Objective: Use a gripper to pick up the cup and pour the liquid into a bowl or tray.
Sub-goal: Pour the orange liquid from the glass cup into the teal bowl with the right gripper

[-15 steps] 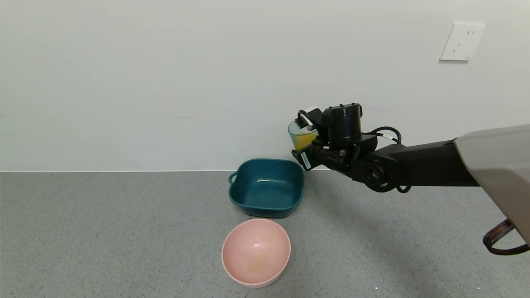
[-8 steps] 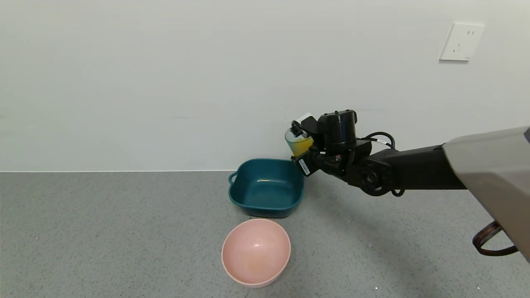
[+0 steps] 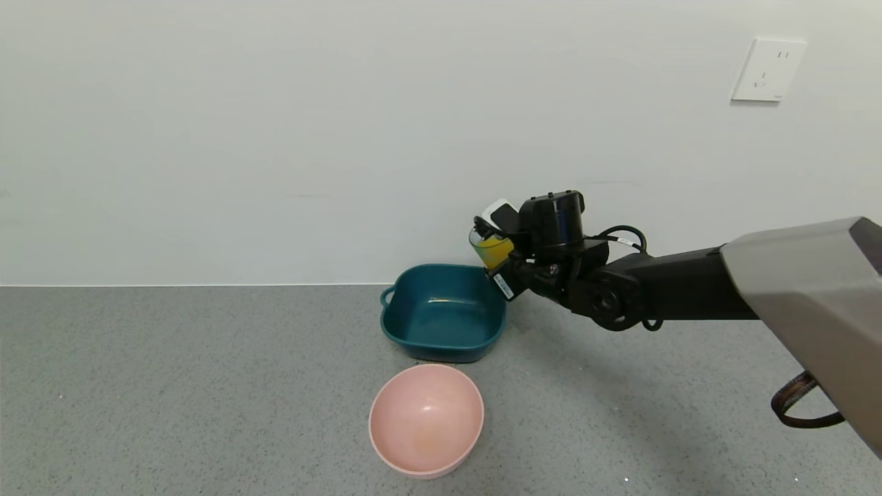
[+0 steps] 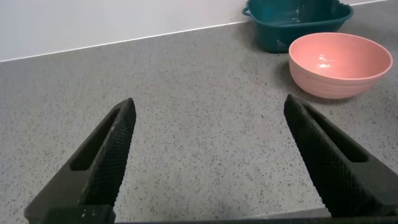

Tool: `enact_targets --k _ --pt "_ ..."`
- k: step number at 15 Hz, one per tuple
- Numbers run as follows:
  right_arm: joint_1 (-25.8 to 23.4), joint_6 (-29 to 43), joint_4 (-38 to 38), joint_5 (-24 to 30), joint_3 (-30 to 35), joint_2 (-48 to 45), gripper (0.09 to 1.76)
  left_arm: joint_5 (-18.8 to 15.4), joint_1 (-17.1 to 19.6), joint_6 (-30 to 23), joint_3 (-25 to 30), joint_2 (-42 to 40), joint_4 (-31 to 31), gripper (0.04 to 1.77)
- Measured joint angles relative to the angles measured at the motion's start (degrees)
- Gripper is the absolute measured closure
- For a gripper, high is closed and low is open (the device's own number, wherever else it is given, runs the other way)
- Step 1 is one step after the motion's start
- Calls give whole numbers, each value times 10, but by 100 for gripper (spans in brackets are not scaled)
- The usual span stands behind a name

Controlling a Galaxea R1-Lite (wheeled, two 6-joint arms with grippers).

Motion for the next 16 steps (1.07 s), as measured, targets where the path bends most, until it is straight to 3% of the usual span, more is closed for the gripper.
enact_targets --k 10,16 --pt "-1 -51 41 -14 -40 22 50 0 0 0 0 0 0 9" --pt "1 -104 41 -54 -48 39 50 0 0 0 0 0 0 9"
